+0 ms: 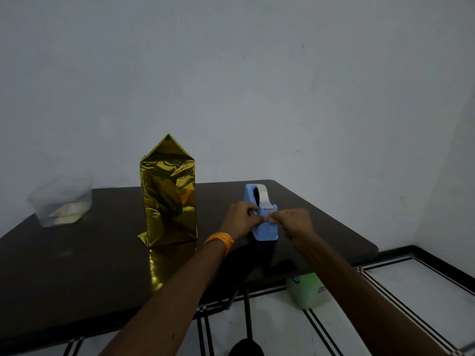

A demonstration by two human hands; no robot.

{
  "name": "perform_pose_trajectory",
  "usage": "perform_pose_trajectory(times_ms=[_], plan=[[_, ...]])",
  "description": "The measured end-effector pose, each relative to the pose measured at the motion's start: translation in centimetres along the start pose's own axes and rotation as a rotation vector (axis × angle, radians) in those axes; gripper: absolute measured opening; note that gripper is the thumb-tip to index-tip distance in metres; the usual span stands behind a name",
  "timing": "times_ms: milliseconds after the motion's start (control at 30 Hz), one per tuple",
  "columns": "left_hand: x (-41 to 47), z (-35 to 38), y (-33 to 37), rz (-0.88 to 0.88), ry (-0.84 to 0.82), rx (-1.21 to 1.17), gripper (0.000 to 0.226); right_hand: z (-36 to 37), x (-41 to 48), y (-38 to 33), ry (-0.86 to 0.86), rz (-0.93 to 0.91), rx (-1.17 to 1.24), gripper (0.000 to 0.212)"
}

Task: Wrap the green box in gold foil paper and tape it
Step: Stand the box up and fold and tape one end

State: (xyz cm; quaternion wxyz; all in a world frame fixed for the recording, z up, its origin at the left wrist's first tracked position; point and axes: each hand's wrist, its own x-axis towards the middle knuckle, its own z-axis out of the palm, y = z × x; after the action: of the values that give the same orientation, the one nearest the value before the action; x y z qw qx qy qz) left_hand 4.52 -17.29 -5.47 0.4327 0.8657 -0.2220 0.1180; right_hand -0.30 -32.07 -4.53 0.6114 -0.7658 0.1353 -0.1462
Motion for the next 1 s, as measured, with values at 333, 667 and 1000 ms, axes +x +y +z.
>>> perform_pose_trajectory(times_ms=[333, 667, 1000], plan=[[0.5, -0.4, -0.1, 0.010, -0.092, 0.092, 0.030, -1.6, -0.4, 1.1, 0.017, -0.243, -0.428, 0.026], [0.1, -12.1, 4.0, 0.225, 0.349, -0.030, 0.029, 1.9, -1.5, -7.1, -0.090, -0.585, -0.031, 0.011], [-1.4, -25.3, 3.1, 0.246, 0.644, -0.070, 0.021, 12.0, -1.3, -13.8, -0.389, -0.789, 0.042, 0.052]])
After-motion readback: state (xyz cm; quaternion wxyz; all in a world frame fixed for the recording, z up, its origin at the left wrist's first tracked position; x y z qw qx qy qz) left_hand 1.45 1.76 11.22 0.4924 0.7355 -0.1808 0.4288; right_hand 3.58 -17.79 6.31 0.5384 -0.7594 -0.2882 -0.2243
